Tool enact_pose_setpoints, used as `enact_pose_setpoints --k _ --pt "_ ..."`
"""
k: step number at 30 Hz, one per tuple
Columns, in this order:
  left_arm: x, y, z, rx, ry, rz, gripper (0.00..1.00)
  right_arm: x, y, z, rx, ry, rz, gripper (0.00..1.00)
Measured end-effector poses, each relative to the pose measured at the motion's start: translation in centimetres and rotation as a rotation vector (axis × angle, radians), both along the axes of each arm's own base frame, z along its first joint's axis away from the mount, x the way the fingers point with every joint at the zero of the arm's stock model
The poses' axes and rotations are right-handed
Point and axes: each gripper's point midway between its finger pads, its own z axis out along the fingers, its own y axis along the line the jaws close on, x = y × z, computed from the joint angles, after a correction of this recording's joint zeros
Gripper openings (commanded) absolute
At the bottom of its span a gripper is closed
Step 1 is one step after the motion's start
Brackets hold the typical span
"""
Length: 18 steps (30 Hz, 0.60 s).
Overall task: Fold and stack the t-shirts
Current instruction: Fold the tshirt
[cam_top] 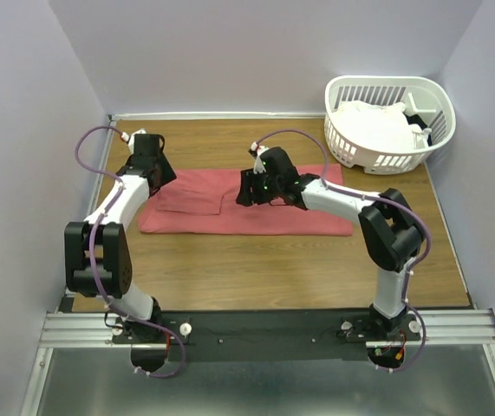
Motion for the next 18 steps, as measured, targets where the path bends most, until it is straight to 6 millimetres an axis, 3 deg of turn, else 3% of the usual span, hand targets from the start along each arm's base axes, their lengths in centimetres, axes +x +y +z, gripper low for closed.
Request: enact_pose_setpoints --k 4,6,10,18 --pt "-0.5 -3.4 1.5 0.006 -0.038 -0.078 0.59 0.7 -5.9 -2.4 -0.234 -0.069 -0.098 0.63" --pt "-1.0 -5.1 0.8 0.004 -0.021 -0.119 0.59 0.8 -8.4 -3.8 -0.334 -0.072 -0.131 0.63" --pt "-2.3 -6.6 -1.9 0.005 0.05 -0.155 0.59 0.0 -12.9 -6.5 -0.503 -0.041 -0.17 0.63" --pt "-3.2 -6.5 -8.6 0.024 0.228 -0.153 0.57 -2.2 -14.4 -7.2 -0.538 -0.009 -0.157 0.64"
